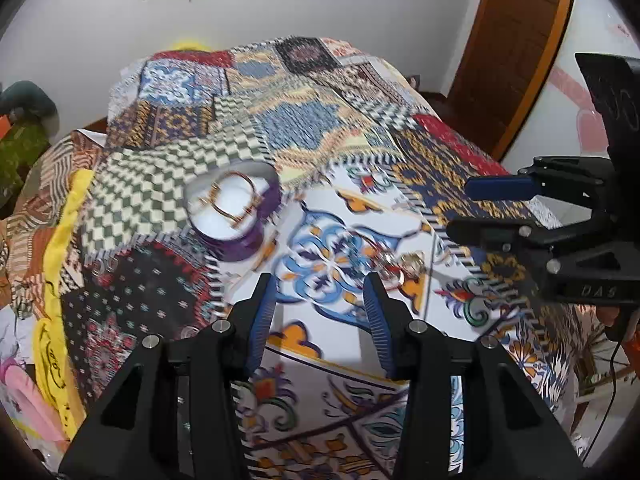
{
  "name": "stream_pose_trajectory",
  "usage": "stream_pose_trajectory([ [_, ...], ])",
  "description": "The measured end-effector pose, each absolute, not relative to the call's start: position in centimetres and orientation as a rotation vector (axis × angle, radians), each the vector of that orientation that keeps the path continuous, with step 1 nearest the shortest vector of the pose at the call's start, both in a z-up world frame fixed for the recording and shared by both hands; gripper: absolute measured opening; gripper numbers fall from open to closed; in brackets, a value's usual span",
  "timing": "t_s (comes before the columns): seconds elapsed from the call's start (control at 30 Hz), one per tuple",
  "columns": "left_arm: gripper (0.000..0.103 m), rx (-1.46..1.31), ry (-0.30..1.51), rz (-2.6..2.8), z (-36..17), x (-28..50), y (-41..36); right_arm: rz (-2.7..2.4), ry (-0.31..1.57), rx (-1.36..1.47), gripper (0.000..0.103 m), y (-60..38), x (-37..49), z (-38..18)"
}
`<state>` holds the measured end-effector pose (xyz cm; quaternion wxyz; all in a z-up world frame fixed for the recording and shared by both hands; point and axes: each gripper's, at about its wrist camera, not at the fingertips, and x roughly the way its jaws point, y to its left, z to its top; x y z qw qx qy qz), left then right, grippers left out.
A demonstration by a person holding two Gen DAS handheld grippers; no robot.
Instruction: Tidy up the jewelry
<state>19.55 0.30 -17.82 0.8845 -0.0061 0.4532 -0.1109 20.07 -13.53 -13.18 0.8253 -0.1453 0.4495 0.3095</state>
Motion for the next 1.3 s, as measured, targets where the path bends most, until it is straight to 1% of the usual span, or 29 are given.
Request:
stream_pose_trajectory([
  [0.23, 0.044, -0.021, 0.977, -0.238, -19.5, 18.9, -0.7, 0.692, 1.021, -0.310, 0.042, -13.8, 19.4, -15.7],
  [0.53, 0.044, -0.051, 0.988, -0.218, -20.1, 19.2, 0.3, 0.732, 1.032, -0.310, 0.041, -12.4, 19.9, -17.0],
  [0.57, 0.044, -0.053, 0.989, -0.216, -20.2, 19.3, 0.4, 0.734, 1.030, -0.306, 0.039, -12.4, 20.0, -17.1],
  [0.63, 0.044, -0.058, 0.991, -0.215, -20.2, 19.3, 0.5, 0.741, 1.030, -0.300, 0.025, -12.2, 20.1, -17.3],
  [0.67, 0.044, -0.059, 0.991, -0.214, -20.3, 19.2, 0.5, 0.750, 1.033, -0.294, 0.020, -12.3, 20.1, -17.3],
  [0.7, 0.044, -0.060, 0.991, -0.214, -20.2, 19.2, 0.5, 0.754, 1.034, -0.290, 0.019, -12.2, 20.0, -17.2],
  [1.3, 0.044, -0.026, 0.961, -0.274, -18.7, 19.1, -2.3, 0.694, 0.952, -0.226, 0.019, -16.6, 18.5, -14.0],
])
